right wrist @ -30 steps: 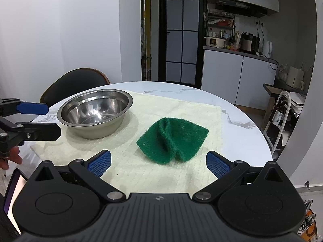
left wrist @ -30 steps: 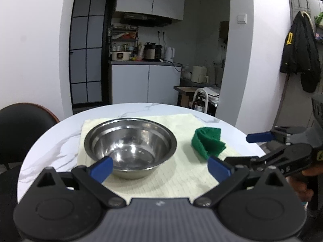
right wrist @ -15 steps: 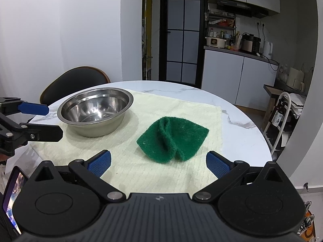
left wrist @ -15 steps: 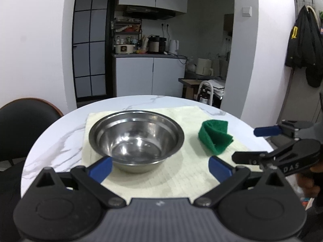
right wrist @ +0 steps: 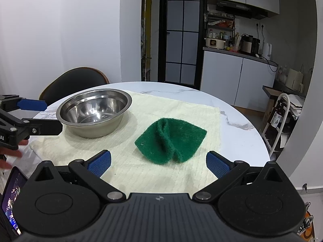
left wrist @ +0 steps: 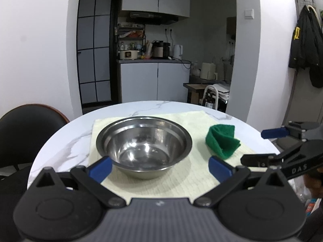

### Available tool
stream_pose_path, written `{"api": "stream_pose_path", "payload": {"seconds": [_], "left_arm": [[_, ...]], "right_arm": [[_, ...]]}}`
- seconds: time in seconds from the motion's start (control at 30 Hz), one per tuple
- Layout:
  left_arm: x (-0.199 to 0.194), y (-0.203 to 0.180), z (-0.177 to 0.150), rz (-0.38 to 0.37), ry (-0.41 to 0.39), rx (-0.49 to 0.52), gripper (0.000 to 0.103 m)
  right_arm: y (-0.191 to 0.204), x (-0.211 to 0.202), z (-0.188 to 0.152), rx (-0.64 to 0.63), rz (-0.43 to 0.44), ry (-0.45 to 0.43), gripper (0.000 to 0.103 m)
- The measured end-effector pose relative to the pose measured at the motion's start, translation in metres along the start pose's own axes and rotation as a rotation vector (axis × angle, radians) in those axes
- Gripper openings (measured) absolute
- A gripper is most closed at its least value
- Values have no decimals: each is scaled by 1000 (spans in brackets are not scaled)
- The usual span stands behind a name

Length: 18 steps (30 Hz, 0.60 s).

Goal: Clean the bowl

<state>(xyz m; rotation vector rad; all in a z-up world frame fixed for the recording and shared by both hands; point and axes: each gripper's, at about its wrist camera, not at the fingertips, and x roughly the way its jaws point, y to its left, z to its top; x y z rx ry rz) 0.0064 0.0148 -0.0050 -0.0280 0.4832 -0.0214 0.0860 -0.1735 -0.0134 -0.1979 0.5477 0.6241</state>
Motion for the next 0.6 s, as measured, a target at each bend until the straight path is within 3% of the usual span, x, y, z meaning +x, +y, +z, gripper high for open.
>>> {"api": "stream_pose_path", "payload": {"seconds": [0.37, 0.6], "left_arm": [[2, 13, 5, 78, -85, -11, 103], [10, 23, 13, 93, 12, -19, 103]], "right_arm": [[7, -8, 6, -44, -4, -55, 102], [-2, -9, 6, -23, -51, -23, 102]]}}
